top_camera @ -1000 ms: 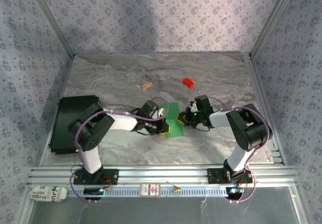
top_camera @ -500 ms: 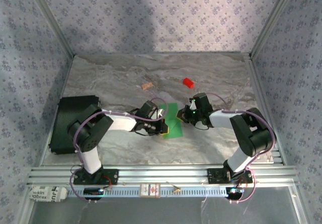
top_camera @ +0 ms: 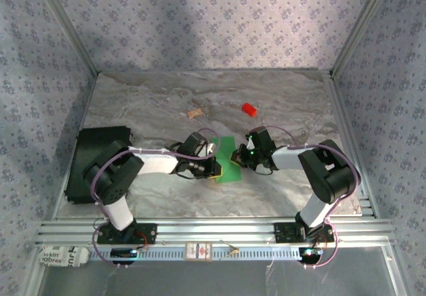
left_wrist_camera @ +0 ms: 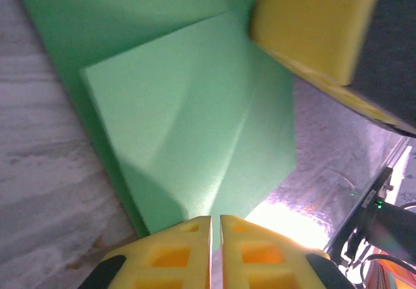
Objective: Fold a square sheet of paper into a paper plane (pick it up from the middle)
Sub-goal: Fold the triangle a second time at the center of the table.
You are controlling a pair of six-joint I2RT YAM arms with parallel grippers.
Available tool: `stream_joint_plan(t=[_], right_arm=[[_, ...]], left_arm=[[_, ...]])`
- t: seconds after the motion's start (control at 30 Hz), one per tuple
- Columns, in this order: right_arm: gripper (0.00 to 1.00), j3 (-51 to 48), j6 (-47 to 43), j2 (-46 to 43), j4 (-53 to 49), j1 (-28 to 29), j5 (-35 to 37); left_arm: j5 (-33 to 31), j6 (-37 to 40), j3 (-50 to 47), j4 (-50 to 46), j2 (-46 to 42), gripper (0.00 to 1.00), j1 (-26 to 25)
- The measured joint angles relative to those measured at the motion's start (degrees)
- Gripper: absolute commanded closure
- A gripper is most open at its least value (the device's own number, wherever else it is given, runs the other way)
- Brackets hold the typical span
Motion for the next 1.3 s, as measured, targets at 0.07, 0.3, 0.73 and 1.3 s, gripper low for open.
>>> stream_joint_plan(t=[0.07,0.3,0.73,1.3], right_arm=[[0.98,-0.1,0.2,0.0,0.2,0.0,0.0],[0.98,-0.1,0.3,0.0,0.4,0.3,0.3],[0.98,-0.6,0.4,0.0,1.3,0.4,0.4],[0.98,-0.9,0.4,0.0,1.9,0.5,0.4]], left_arm=[[0.0,-0.2,0.8,-0.2,-0.7,0.91,0.0],[0.4,-0.9,7.7,-1.4,1.9,0.93,-0.4],[-0.2,-1.3,8.3,-1.2,8.9,0.92,-0.7],[-1.4,0.8,5.3,-4.5,5.0,0.89,-0.8]])
